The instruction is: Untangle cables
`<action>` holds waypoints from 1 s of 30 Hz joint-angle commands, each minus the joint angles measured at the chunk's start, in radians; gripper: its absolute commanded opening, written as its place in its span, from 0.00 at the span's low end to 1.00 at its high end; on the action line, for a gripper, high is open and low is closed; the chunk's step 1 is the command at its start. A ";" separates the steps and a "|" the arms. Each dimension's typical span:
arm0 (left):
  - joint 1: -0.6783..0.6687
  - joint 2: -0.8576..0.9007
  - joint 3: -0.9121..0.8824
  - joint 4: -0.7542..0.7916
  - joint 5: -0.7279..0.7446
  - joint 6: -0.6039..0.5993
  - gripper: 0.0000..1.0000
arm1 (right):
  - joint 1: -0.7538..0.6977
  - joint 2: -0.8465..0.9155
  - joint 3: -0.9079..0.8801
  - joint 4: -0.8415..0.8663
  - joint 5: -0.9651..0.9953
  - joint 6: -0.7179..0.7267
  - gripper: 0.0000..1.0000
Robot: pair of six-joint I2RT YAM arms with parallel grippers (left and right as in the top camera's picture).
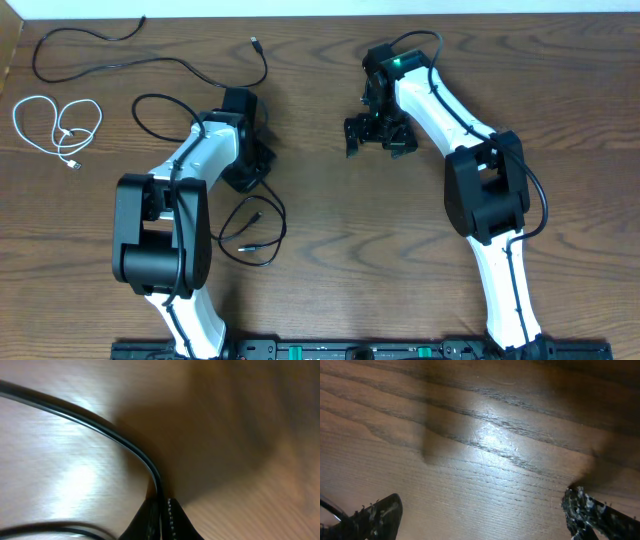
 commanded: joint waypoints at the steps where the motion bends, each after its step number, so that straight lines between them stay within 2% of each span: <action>1: -0.004 -0.042 -0.027 0.030 0.221 0.183 0.07 | 0.007 0.008 -0.005 0.005 -0.003 0.006 0.99; 7: -0.004 -0.245 -0.027 0.066 0.340 0.243 0.07 | 0.007 0.008 -0.005 0.005 -0.003 0.006 0.99; 11: 0.006 -0.399 -0.027 0.079 0.341 0.243 0.07 | 0.007 0.008 -0.005 0.005 -0.003 0.006 0.99; 18: 0.071 -0.541 -0.027 0.079 0.399 0.242 0.07 | 0.007 0.008 -0.005 0.005 -0.003 0.006 0.99; 30: 0.460 -0.621 -0.027 0.056 0.670 0.213 0.07 | 0.007 0.008 -0.005 0.005 -0.003 0.006 0.99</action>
